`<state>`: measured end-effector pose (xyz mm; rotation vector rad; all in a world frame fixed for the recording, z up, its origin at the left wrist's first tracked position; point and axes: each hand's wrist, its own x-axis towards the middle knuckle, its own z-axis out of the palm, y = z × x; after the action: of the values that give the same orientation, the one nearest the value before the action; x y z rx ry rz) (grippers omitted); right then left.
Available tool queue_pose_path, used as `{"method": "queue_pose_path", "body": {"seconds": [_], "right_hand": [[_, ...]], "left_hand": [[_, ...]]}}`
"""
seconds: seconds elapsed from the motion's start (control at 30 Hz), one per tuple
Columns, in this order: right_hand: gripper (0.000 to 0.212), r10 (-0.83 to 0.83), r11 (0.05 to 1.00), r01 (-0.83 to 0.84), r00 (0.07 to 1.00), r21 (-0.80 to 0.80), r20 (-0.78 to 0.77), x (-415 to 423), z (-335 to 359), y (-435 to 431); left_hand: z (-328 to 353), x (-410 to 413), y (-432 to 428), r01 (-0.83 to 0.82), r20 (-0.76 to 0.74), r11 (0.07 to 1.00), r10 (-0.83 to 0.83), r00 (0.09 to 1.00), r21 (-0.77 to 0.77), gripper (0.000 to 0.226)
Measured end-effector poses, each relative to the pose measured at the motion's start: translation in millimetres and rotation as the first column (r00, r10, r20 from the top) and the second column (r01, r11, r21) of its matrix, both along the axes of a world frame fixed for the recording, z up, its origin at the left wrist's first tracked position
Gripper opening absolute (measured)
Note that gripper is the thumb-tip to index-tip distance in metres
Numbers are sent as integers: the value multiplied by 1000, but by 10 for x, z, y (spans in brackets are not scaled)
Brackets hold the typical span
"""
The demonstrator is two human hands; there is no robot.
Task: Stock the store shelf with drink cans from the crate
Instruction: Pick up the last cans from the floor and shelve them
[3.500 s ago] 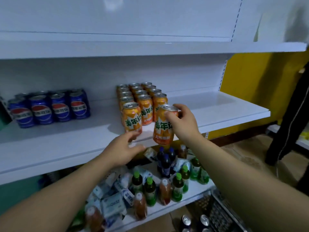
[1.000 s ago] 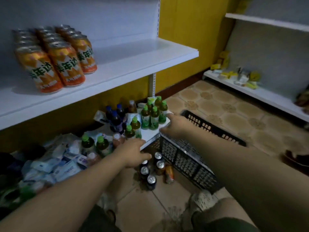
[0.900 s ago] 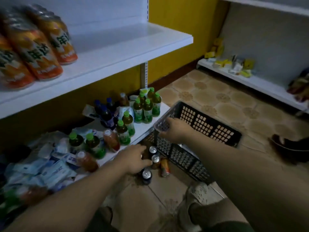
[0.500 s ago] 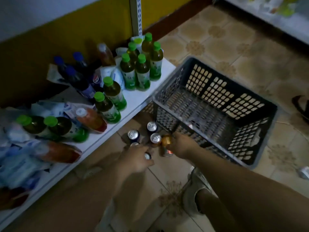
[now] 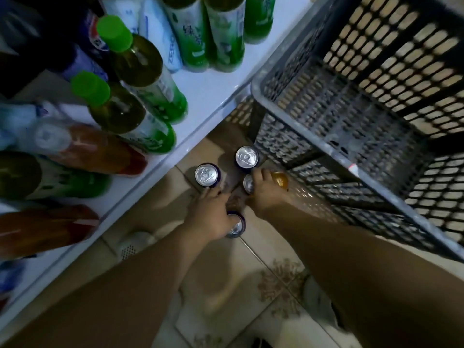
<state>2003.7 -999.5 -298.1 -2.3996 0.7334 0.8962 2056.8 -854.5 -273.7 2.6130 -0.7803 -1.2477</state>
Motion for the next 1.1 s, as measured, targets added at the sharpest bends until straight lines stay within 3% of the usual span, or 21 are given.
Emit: {"method": "queue_pose_path", "body": {"seconds": [0.1,0.33,0.47,0.57,0.7,0.77,0.83,0.9,1.03,1.1], "right_hand": [[59,13,1000,-13,998,-2,54,38,74,-53],[64,-160,976,110,950,190,269,-102,1078,-75],[70,-315,934,194,845,301,433,-43,1883,-58],[74,-408,891,199,747,409,525,91,2498,-43],[65,-455,856,122,639,502,621,273,3415,18],[65,-468,843,71,586,534,662,337,3894,91],[69,-475,830,5,531,558,702,379,4349,176],[71,-437,840,-76,493,538,752,379,4783,269],[52,-335,879,-185,416,439,846,300,5491,448],[54,-289,889,-233,383,394,877,247,5754,550]], "left_hand": [[37,16,26,-33,-17,999,33,999,-8,80],[724,78,31,-198,-124,975,185,975,-101,81],[1394,85,56,-429,-352,865,328,877,-261,77],[1979,100,109,-542,-422,758,385,821,-362,83],[2826,169,199,-604,-403,633,451,796,-484,81],[3287,186,257,-591,-337,594,490,804,-545,91],[3731,185,331,-562,-277,555,515,811,-613,85],[4145,147,415,-527,-210,518,550,808,-674,78],[4827,-5,600,-453,-140,472,559,817,-756,76],[5101,-81,679,-419,-99,468,568,817,-778,67]]}}
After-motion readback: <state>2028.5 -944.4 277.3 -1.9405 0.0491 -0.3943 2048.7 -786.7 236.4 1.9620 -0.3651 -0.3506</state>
